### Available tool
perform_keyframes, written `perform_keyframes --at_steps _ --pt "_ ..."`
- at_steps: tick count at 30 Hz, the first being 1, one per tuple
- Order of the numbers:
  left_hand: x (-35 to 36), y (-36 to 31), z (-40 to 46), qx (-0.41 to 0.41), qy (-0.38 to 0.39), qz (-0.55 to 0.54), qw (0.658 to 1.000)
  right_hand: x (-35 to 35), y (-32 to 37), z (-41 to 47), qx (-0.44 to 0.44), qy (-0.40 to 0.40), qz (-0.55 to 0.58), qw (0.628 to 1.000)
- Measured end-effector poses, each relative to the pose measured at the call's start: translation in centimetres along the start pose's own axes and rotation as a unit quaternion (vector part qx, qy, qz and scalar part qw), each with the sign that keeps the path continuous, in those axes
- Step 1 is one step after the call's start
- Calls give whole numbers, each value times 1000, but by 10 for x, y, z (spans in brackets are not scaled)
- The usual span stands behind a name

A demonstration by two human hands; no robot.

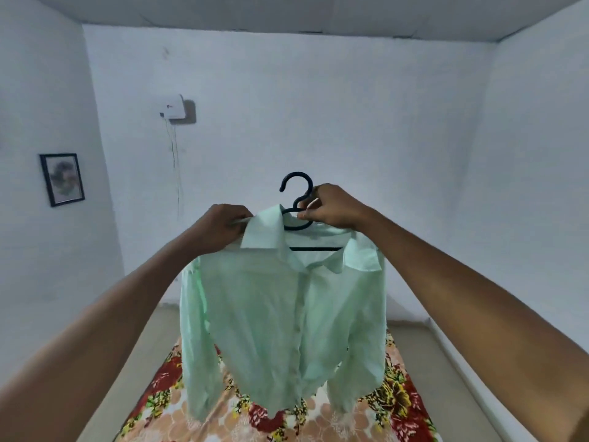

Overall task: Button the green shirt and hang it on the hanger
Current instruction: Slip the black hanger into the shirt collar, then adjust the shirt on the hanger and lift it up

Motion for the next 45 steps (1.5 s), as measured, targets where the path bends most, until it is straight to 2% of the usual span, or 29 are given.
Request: perform_keyframes --at_steps 3,6,8,11,13,16,19,22,24,29,34,39,45 --pt "-6 5 -5 -71 -46 -23 996 -17 4 -16 -30 -36 -8 999" --pt "-11 10 -15 -78 -69 -24 994 -43 -9 -40 8 -94 -8 995" --pt "-15 16 -19 -87 -83 -27 992 -47 -28 -54 61 -68 -34 995" --pt "-13 17 -18 -94 -88 -34 991 -42 -55 -68 100 8 29 995" --pt "-10 14 -17 -93 -84 -47 991 -41 -64 -70 65 8 34 997" --pt "-6 6 -16 -76 -75 -68 992 -48 -68 -69 -24 -69 13 997" --pt "-9 -3 -15 -66 -86 -58 992 -57 -83 -72 -23 -130 19 991" --pt "-19 -5 -20 -70 -102 -56 991 -52 -96 -82 33 -69 95 993" --pt "-25 -5 -23 -75 -113 -61 989 -48 -100 -87 25 -61 115 991" --pt "-28 -8 -22 -76 -118 -59 988 -51 -107 -81 9 -105 79 991" --pt "-32 0 -26 -96 -121 -27 988 -62 -114 -73 70 -32 27 997" --pt "-26 -9 -18 -77 -108 -19 991 -53 -73 -69 26 2 86 996" --pt "-11 -21 -1 -46 -112 -19 992 -36 -44 -46 -21 -56 12 998"
Point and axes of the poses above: each hand's wrist, its own z-axis towards the middle knuckle, its own x-axis out of the palm, y = z × x, the point moved 3 cm from there along z, towards the middle knuckle, and after that the axes turned 4 degrees about y, right-handed, at the moved point
